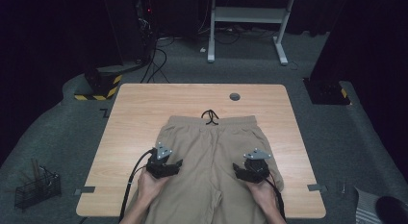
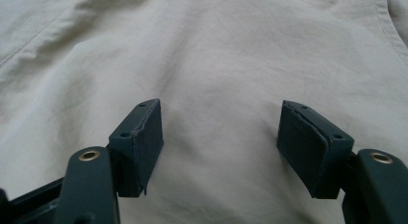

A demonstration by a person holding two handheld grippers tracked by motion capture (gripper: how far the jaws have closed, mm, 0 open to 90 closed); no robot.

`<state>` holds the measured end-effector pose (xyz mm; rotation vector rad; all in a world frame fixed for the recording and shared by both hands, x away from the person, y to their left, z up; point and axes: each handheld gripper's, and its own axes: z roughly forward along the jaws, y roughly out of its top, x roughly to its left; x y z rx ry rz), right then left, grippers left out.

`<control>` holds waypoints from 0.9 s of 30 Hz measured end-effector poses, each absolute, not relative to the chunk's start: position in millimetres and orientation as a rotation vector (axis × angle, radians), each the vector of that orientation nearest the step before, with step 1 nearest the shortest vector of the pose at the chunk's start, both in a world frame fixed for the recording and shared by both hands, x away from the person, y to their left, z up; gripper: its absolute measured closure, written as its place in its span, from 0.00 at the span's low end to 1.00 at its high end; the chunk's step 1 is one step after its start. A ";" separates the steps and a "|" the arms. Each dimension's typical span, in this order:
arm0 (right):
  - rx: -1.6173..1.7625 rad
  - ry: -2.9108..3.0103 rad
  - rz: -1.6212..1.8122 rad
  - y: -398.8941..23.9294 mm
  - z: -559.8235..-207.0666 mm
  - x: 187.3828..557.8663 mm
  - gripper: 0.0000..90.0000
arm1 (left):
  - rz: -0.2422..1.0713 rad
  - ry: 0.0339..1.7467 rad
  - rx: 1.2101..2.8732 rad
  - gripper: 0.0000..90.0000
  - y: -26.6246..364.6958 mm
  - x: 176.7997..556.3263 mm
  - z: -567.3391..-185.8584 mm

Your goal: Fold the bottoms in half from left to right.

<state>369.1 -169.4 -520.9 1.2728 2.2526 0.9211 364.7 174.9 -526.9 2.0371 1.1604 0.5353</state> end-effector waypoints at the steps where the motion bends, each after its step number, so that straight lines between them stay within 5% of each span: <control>1: 1.270 2.250 0.927 -169.7 -521.2 364.6 0.36 | 0.536 1.159 2.036 0.37 174.8 363.0 -527.0; 15: 1.223 2.314 0.922 -165.2 -518.9 332.2 0.39 | 0.512 1.113 2.053 0.39 183.7 330.9 -526.7; 27: 1.226 2.278 0.977 -172.1 -504.5 363.4 0.44 | 0.529 1.149 2.074 0.35 192.3 364.3 -499.5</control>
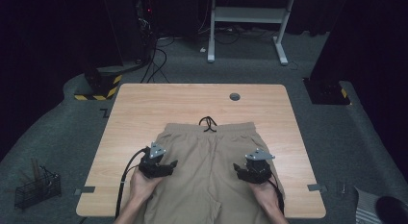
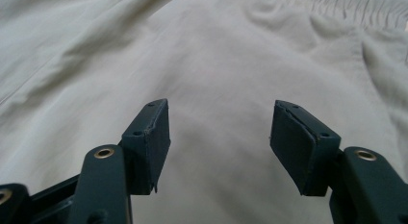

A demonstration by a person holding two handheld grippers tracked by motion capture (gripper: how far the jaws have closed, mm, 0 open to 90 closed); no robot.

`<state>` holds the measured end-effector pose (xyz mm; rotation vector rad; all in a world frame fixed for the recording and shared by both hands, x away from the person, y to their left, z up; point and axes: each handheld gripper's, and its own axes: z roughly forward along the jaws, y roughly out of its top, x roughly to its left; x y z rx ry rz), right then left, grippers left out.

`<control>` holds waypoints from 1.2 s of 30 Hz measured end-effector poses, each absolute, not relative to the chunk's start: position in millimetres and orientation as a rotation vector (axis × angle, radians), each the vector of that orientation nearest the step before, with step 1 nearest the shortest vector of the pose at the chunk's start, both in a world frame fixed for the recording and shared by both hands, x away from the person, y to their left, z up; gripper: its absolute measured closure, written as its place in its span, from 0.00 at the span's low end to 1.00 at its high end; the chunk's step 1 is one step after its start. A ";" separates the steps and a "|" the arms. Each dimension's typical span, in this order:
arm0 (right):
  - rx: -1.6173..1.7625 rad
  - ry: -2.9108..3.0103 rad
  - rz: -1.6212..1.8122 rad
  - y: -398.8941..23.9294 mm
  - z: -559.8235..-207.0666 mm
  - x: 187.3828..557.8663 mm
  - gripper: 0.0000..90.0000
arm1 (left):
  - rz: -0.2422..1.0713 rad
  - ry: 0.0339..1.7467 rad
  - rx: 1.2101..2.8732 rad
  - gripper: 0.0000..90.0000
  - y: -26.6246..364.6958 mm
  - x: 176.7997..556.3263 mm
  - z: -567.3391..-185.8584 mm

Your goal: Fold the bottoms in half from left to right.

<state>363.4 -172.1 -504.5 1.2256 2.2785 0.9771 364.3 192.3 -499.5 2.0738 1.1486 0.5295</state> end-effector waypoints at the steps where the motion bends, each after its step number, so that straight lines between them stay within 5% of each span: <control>1: 1.225 2.275 0.977 -172.0 -504.3 366.0 0.44 | 0.548 1.159 2.078 0.35 193.5 370.4 -497.3; 13: 1.213 2.224 1.021 -164.2 -505.0 394.3 0.46 | 0.588 1.357 2.001 0.35 218.0 426.1 -503.7; 28: 1.182 2.238 1.034 -146.4 -507.3 407.0 0.40 | 0.540 1.410 2.050 0.38 222.2 447.4 -515.0; 36: 1.220 2.245 0.997 -144.9 -518.1 416.2 0.36 | 0.516 1.377 2.040 0.60 217.7 445.9 -514.2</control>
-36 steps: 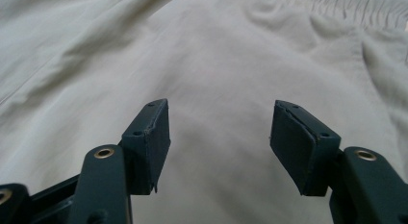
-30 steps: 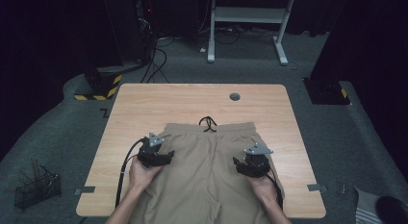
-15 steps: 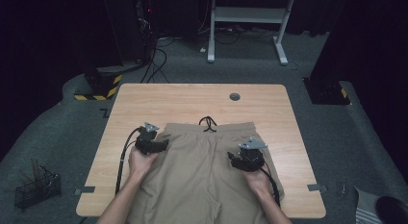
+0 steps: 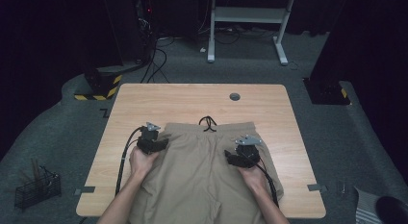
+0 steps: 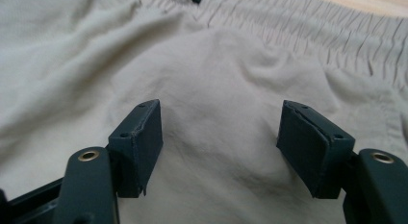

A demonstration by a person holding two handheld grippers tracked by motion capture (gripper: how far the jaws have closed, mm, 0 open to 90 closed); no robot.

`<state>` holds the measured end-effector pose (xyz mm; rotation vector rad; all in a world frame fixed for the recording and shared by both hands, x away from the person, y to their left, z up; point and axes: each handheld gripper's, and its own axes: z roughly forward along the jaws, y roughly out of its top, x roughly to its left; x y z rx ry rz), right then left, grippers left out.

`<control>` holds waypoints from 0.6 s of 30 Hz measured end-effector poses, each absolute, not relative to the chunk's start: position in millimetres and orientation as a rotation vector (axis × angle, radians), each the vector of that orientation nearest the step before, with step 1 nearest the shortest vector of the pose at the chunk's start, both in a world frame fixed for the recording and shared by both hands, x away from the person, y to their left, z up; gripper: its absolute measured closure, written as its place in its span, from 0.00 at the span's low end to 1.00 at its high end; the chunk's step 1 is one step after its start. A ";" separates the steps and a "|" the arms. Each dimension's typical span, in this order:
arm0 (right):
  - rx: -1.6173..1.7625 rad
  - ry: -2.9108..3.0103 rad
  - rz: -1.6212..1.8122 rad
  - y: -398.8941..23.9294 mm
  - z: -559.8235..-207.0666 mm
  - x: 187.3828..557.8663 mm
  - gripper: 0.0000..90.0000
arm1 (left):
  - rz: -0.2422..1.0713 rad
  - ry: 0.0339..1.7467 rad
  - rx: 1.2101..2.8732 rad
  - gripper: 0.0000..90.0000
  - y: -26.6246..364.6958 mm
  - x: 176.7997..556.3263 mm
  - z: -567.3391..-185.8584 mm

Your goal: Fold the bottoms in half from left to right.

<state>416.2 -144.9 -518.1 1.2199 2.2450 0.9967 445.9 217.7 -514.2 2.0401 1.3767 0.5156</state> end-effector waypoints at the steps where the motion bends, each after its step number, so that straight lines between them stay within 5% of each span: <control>1: 1.232 2.248 0.981 -144.1 -521.1 417.3 0.35 | 0.514 1.375 2.042 0.64 217.5 445.9 -514.0; 10: 1.233 2.254 0.953 -143.1 -523.4 419.4 0.34 | 0.512 1.324 2.084 0.89 215.6 445.5 -512.7; 18: 1.236 2.253 0.951 -143.1 -523.4 419.3 0.34 | 0.503 1.306 2.074 0.98 219.7 444.3 -510.3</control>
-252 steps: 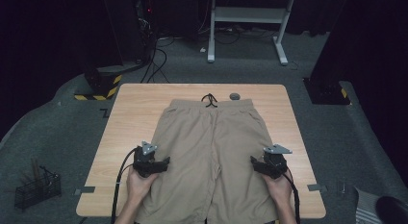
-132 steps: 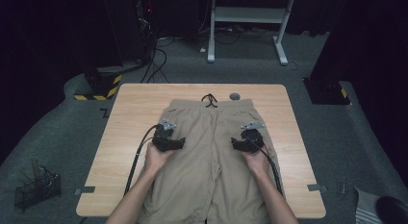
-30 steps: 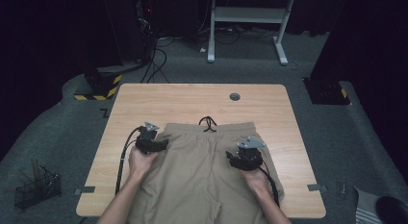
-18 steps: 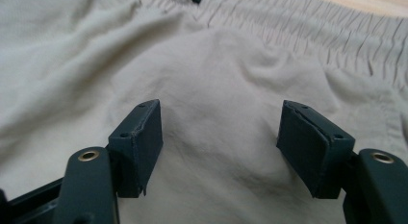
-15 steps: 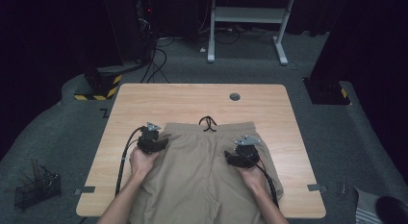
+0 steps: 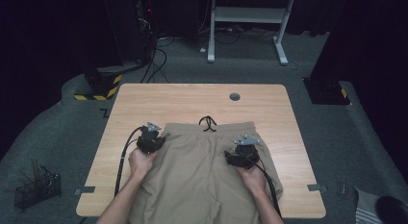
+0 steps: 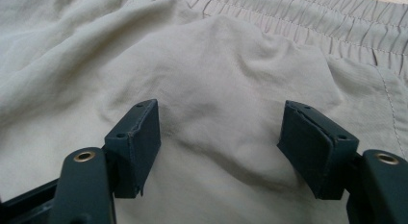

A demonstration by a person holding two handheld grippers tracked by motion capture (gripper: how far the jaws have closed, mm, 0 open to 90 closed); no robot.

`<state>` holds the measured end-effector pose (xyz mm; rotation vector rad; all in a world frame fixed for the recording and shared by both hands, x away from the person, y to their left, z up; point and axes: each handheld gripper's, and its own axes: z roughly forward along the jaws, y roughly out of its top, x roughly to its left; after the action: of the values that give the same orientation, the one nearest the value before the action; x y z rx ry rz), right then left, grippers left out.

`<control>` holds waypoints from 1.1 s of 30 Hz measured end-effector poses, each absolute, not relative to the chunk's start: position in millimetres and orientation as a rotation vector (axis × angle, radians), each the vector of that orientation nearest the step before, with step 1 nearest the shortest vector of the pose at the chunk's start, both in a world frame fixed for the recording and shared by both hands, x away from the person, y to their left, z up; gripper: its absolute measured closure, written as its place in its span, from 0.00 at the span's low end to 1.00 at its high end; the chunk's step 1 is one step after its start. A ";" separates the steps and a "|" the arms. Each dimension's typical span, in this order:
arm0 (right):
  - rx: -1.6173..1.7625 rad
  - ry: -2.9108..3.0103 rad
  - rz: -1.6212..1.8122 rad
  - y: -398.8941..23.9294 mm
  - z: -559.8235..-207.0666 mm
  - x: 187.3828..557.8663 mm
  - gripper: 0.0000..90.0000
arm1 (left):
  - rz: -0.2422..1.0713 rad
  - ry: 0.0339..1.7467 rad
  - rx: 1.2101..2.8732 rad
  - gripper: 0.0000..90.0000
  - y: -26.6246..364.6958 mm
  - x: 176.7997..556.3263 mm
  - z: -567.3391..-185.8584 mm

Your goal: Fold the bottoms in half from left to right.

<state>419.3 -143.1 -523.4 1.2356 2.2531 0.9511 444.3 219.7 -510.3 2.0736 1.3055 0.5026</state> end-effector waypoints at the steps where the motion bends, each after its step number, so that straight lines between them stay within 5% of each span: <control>1: 1.236 2.251 0.950 -143.0 -523.4 419.3 0.34 | 0.498 1.302 2.069 0.98 220.1 444.2 -510.0; 33: 1.237 2.251 0.948 -143.0 -523.4 419.2 0.33 | 0.390 1.156 1.982 0.99 214.9 426.8 -465.5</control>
<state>419.2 -143.0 -523.4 1.2373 2.2506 0.9484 426.8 214.9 -465.5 1.9823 1.1561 0.3897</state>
